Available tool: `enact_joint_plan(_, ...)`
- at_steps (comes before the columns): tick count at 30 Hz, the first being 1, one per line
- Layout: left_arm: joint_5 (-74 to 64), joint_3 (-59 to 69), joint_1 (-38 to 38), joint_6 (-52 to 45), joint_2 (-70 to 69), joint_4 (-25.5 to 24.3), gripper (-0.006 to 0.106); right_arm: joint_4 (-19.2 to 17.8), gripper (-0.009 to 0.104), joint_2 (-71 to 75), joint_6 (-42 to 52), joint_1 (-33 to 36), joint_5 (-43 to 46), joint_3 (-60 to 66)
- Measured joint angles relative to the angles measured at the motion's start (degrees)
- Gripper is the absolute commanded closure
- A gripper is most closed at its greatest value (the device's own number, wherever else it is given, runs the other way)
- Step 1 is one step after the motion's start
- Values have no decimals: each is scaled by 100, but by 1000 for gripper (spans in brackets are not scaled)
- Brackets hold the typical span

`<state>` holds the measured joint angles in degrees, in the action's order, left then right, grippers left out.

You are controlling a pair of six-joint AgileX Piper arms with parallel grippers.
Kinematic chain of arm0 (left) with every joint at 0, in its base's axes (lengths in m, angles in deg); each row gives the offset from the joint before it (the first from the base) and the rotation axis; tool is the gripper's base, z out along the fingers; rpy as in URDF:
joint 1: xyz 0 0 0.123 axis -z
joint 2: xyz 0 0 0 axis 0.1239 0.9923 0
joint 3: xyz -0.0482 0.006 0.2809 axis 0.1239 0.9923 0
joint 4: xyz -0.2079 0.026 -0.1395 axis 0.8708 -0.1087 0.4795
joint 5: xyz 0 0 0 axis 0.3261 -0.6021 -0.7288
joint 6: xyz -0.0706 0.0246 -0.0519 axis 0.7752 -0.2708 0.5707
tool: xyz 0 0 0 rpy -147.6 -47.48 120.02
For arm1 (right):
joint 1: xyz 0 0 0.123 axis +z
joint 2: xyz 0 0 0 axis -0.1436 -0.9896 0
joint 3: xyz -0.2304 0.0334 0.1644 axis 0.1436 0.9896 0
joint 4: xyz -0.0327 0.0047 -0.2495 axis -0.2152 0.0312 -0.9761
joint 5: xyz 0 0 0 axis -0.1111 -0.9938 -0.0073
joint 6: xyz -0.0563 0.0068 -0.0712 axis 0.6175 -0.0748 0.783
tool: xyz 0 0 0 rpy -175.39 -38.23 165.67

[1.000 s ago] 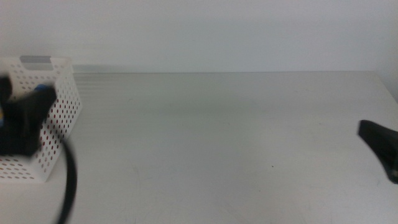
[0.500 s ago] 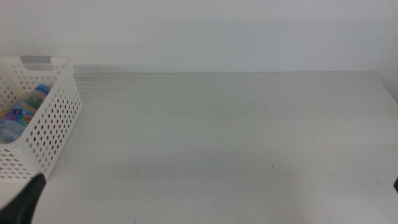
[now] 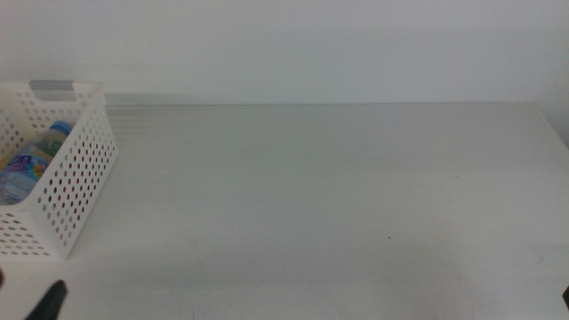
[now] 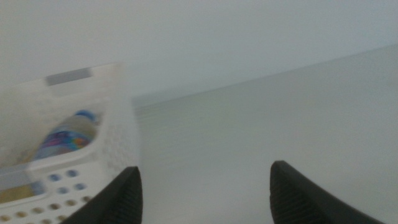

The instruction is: Use arms to grab the bottles and put them into the dustbin to the left of the table.

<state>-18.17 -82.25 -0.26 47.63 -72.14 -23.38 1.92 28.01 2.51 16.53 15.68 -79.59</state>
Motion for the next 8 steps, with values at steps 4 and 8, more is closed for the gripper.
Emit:
enact_joint_plan(4,20,4,-380,0,-76,16,38,30,23,0,0,-122,-12,104)
enact_joint_plan(8,22,4,-439,0,-94,16,38,70,23,0,0,-140,-5,104)
